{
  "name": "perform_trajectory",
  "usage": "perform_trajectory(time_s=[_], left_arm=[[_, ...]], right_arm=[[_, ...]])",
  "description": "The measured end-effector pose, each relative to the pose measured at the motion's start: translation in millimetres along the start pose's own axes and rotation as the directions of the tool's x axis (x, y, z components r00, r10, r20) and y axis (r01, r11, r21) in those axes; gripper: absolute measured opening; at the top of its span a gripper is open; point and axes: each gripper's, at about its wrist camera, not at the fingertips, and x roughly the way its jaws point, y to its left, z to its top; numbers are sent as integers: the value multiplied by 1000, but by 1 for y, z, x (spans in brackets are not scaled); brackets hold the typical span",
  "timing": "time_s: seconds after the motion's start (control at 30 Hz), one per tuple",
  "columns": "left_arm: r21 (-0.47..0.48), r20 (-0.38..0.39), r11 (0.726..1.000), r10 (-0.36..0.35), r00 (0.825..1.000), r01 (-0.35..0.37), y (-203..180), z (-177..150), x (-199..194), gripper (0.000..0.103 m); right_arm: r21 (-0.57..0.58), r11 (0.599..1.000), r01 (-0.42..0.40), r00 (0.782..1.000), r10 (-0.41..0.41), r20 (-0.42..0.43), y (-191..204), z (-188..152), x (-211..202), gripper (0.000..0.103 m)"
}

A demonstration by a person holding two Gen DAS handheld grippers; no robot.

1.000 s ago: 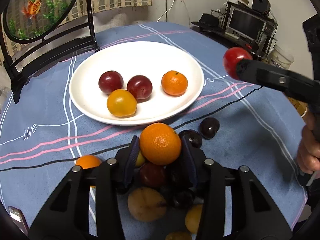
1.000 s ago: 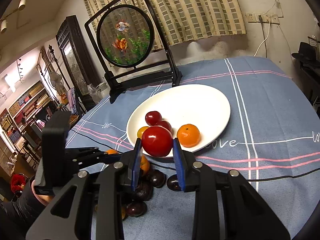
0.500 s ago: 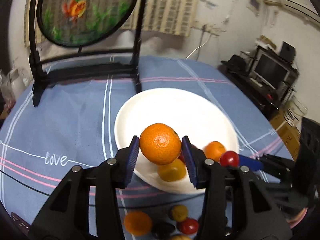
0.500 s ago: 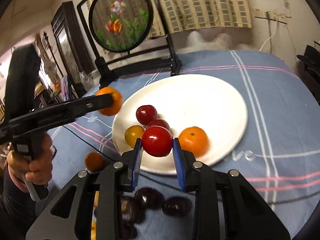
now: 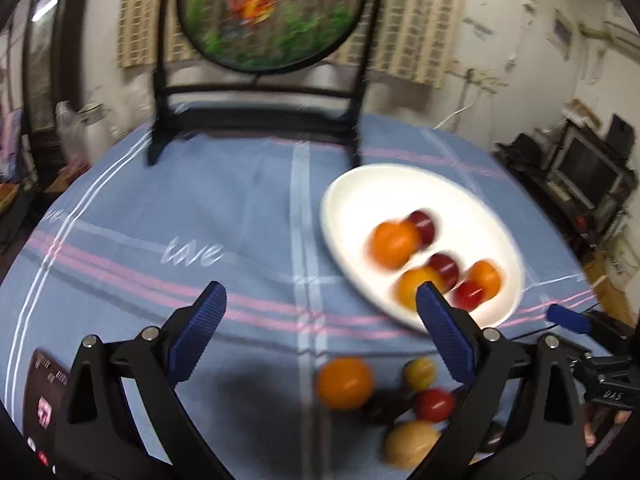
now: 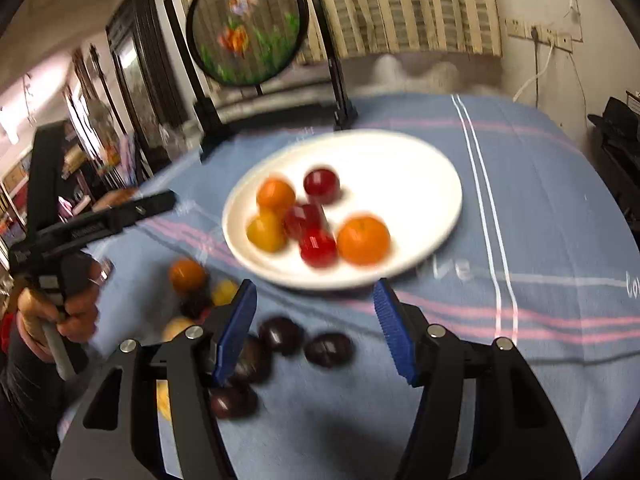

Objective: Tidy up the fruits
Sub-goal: 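Carry the orange onto the plate with the left tool while the right tool places the tomato, then grasp a dark plum with the right tool while the left tool grasps a small orange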

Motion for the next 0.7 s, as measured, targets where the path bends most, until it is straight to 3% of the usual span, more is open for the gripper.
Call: perform_trajectory(time_s=[0.2, 0.27, 0.33, 0.5, 0.7], left_arm=[[-52, -59, 998, 20, 998, -23, 21, -11, 5, 97], [-66, -75, 998, 5, 997, -10, 24, -12, 7, 97], [-69, -76, 998, -5, 997, -1, 24, -14, 4, 97], [-44, -45, 999, 6, 999, -8, 20, -13, -3, 97], [-53, -68, 998, -23, 997, 20, 21, -12, 0, 97]], right_arm=[[-105, 992, 76, 994, -84, -73, 13, -6, 13, 60], [-126, 989, 84, 989, -98, -112, 15, -11, 19, 44], [-125, 990, 65, 987, -82, -140, 15, -17, 23, 37], [-163, 985, 59, 986, -83, -146, 21, -19, 27, 37], [-153, 985, 75, 986, -96, -139, 16, -21, 36, 37]])
